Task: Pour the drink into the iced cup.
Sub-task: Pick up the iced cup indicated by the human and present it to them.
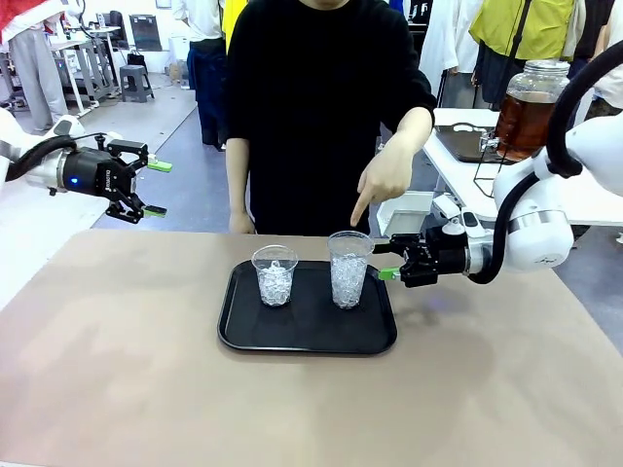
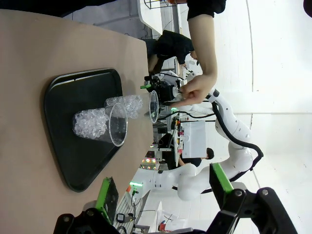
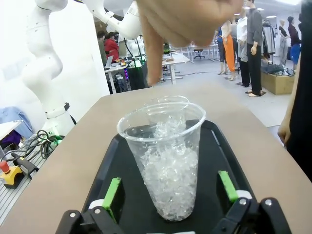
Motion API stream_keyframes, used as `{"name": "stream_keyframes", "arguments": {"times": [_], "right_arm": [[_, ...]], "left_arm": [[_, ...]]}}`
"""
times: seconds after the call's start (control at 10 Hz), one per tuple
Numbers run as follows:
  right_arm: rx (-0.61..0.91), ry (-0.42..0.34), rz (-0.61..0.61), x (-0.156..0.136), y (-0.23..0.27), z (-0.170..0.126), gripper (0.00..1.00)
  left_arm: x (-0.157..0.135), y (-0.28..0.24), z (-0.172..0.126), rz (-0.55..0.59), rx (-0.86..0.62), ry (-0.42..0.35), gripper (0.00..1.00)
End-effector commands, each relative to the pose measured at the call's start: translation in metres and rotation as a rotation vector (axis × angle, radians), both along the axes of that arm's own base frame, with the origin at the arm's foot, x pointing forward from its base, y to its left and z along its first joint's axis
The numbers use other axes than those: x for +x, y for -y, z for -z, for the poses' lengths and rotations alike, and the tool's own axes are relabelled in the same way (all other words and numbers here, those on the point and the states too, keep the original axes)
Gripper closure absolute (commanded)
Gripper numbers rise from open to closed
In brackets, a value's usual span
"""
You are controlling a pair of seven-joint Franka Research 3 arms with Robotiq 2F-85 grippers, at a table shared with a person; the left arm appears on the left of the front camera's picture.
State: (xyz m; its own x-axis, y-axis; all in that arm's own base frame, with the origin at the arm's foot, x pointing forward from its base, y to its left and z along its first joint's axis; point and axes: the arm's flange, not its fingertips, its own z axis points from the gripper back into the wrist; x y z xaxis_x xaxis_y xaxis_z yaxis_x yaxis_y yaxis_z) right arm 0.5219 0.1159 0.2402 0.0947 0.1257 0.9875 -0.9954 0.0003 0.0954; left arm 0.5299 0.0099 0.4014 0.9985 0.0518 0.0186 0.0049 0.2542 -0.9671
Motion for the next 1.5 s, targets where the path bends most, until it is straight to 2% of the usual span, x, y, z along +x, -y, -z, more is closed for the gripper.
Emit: {"name": "stream_keyframes", "arguments": {"times": [0.0, 0.8, 1.4], "right_arm": [[0.023, 0.022, 0.016, 0.008, -0.011, 0.008, 0.0], [0.024, 0.012, 0.015, 0.01, -0.035, 0.022, 0.0], [0.021, -0.014, -0.042, 0.016, -0.063, 0.029, 0.0]], "left_arm": [[-0.002, 0.0, -0.001, -0.003, 0.002, 0.0, 0.0], [-0.002, 0.0, -0.001, -0.003, 0.002, 0.0, 0.0], [-0.002, 0.0, -0.001, -0.003, 0.002, 0.0, 0.0]]}}
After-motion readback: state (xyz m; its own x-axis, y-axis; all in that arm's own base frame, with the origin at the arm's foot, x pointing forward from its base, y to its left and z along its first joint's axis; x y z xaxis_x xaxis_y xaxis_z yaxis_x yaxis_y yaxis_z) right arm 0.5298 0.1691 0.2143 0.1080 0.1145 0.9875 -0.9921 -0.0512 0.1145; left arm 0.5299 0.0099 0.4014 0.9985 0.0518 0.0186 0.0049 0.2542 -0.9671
